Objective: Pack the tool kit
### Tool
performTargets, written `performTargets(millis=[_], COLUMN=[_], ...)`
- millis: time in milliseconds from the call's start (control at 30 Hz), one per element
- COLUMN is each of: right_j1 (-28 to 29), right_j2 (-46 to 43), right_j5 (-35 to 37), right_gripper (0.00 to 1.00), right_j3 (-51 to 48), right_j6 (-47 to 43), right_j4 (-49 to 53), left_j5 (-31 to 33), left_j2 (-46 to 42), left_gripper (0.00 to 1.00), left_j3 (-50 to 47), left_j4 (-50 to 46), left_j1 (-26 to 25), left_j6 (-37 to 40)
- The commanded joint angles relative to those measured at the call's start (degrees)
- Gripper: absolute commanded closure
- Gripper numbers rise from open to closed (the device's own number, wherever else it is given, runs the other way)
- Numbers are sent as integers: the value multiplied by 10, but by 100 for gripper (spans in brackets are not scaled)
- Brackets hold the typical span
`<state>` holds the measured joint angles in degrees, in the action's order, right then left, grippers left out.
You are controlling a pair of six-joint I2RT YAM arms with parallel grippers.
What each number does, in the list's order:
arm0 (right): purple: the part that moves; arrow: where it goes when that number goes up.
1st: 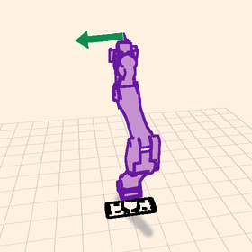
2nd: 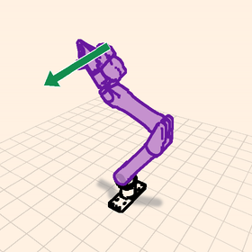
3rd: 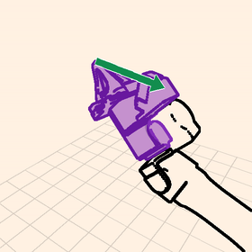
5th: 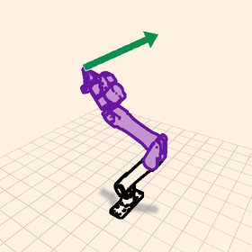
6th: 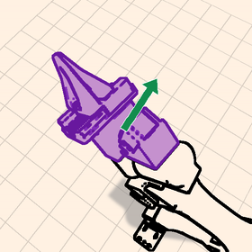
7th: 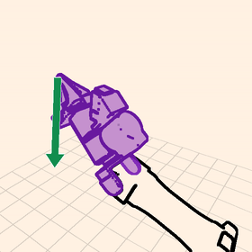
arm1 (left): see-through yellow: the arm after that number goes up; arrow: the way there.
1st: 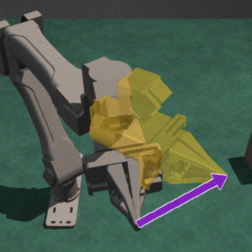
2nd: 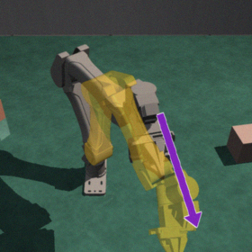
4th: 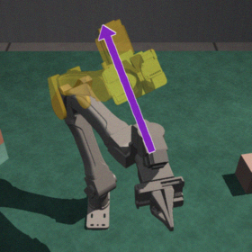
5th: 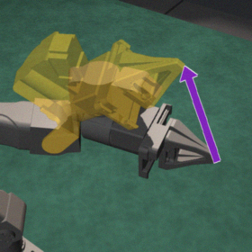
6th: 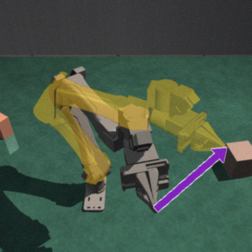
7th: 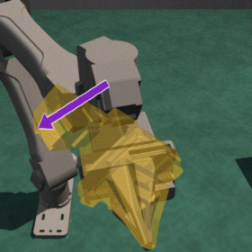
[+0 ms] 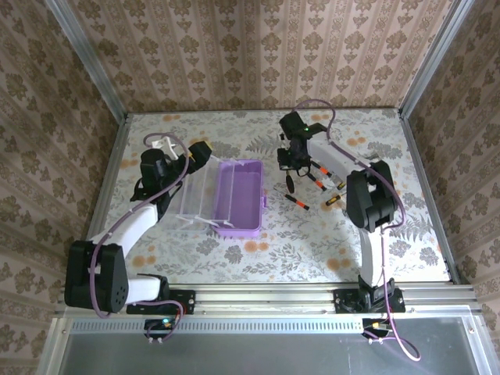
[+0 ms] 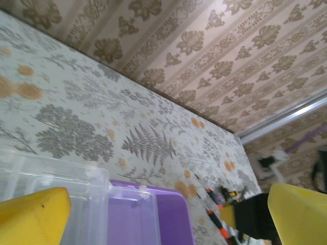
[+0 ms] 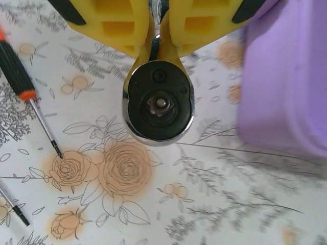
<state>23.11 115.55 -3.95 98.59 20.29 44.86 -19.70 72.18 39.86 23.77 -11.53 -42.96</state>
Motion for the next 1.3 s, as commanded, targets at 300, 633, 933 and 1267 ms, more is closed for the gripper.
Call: performTargets(millis=[300,633,933,1267], right_j1=[121,153,153,155], right_j2=[-98,-29,40,83], right_j5=[-84,-69,-62,-64], right_gripper=[88,88,88,86], right_j3=[-96,-72,-20,-28], right_j6=[220,272,297,318], right_j4=[-157,-193,-180,-190], left_j5=[231,263,245,236], left_j2=[-48,-73,-89,-84], left_gripper=[0,0,0,0], left_j3=[41,28,15,7], left_j4=[-187,-185,-156,-138], left_j1=[13,23,23,23], left_j6=[86,72,69,66])
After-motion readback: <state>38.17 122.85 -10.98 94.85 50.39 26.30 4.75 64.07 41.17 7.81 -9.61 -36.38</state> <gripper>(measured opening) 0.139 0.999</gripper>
